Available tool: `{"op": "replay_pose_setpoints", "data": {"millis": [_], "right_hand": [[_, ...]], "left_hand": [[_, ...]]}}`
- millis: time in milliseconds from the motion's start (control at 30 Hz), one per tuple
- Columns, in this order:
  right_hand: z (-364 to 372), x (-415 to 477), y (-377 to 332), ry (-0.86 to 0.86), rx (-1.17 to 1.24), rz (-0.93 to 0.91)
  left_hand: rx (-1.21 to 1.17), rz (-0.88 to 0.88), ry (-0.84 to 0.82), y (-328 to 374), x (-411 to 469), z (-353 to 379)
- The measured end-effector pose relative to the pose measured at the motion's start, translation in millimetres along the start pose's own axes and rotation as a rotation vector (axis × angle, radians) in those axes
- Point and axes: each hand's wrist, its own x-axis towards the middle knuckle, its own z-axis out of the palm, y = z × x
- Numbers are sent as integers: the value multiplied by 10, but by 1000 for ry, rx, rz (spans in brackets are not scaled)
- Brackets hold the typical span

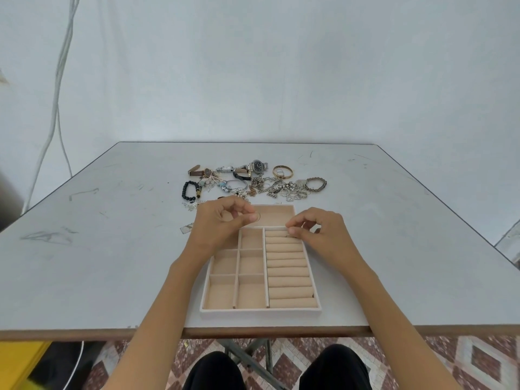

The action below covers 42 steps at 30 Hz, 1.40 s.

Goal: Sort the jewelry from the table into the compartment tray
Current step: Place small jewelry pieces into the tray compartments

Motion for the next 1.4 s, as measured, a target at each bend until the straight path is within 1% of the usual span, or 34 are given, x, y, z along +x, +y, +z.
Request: {"op": "replay_pose_setpoints", "data": {"millis": [133,200,233,300,333,400,467,500,567,667,833,933,1000,1200,1400], "right_hand": [[-2,8,11,-6,14,5],[-18,5,31,35,34,10],[-33,1,48,79,18,12],[-67,-4,103,135,-128,21],[-84,-5,137,102,-242,45],[-87,-11,202,-88,-496,133],[-52,-18,260,-268,-711,177],[-35,-18,278,-305,-780,177],[-18,-12,285,-325,-848,170],[-13,-12,273,-339,-889,172],[-21,-8,260,-339,-865,182],[-25,-9,258,-332,-865,180],[-21,-10,259,-331,-862,180],[-21,-7,260,-337,-860,185],[-18,-6,270,-331,-848,184]], "left_hand": [[10,1,-11,3,-4,0],[2,-5,-22,17,-11,0],[-1,-10,-29,22,-12,3],[13,-6,-42,27,-14,18],[25,0,-49,25,-15,26],[49,9,-73,18,-9,40],[92,20,-113,20,-8,44],[117,29,-136,30,-6,44],[173,63,-178,70,7,49],[297,128,-235,137,53,77],[515,274,-290,160,101,165],[652,372,-281,132,83,185],[700,409,-267,118,72,182],[728,368,-347,154,90,171],[619,281,-287,95,83,118]]}}
